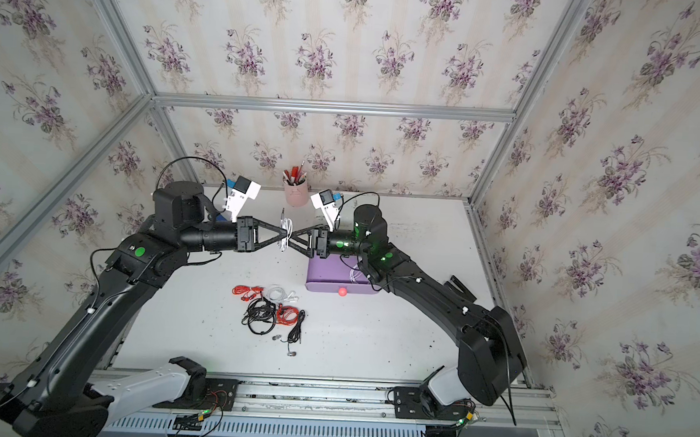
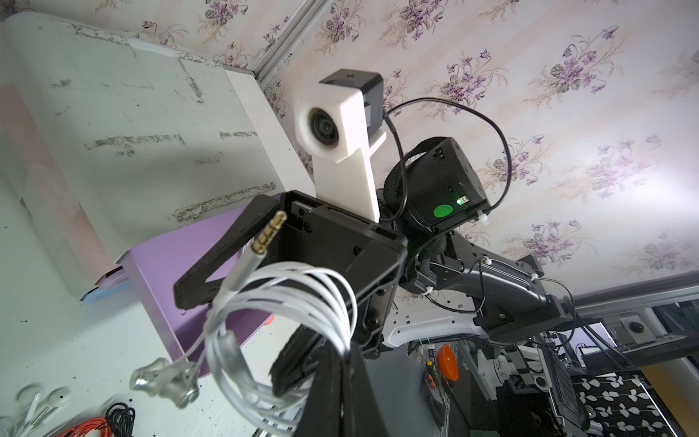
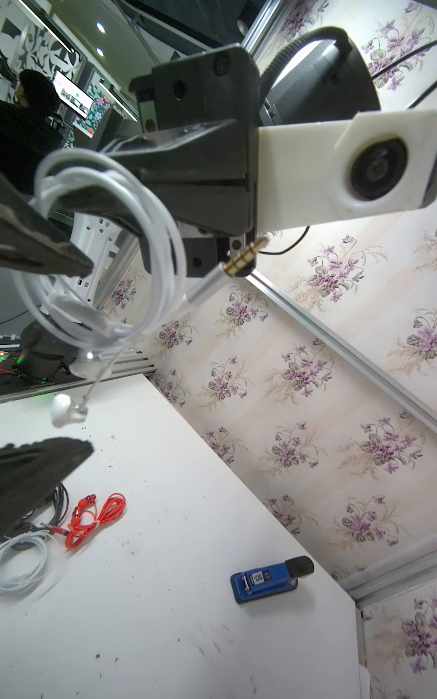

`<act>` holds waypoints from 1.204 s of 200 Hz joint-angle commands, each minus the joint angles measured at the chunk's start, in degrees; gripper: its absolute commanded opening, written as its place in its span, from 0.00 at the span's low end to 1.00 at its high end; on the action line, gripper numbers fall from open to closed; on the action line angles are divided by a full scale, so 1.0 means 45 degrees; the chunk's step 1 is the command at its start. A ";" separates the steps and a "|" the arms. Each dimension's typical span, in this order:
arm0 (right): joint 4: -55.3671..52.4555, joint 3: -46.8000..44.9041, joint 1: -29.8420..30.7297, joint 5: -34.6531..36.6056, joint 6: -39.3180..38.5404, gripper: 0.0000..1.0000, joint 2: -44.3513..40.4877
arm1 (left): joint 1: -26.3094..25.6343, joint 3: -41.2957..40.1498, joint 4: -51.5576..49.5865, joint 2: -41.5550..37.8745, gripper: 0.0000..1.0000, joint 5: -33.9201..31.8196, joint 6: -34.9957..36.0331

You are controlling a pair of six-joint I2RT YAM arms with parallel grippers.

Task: Place the wired earphones into the drawer by color
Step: Pick up the wired earphones from the center of the board.

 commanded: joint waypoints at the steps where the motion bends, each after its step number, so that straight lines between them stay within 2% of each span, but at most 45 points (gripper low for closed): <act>1: 0.0606 0.0085 0.0044 -0.0167 0.0100 0.70 -0.0036 | 0.0002 0.0010 0.0431 0.0054 0.05 -0.0008 0.0241; 27: 0.0593 0.0123 0.0128 -0.0186 0.0130 0.68 0.0069 | 0.0002 -0.0083 0.0706 0.0135 0.05 0.0116 0.0071; 84: 0.0798 0.0489 0.0186 -0.0288 0.0270 0.54 0.0647 | 0.0002 -0.0088 0.1049 0.0157 0.05 0.0318 -0.0244; 118: 0.0655 0.0726 0.0187 -0.0205 0.0143 0.44 0.0816 | 0.0002 -0.0143 0.1020 0.0060 0.05 0.0363 -0.0291; 165: 0.0669 0.0926 0.0186 -0.0118 0.0196 0.19 0.0999 | 0.0002 -0.0323 0.1122 -0.0014 0.05 0.0397 -0.0379; 215: 0.0353 0.1005 0.0186 0.0057 -0.0022 0.03 0.0950 | 0.0010 -0.0532 0.1298 -0.0049 0.06 0.0452 -0.0472; 241: 0.0233 0.1003 0.0186 0.0129 -0.0057 0.00 0.0881 | 0.0002 -0.0630 0.1317 -0.0097 0.08 0.0375 -0.0463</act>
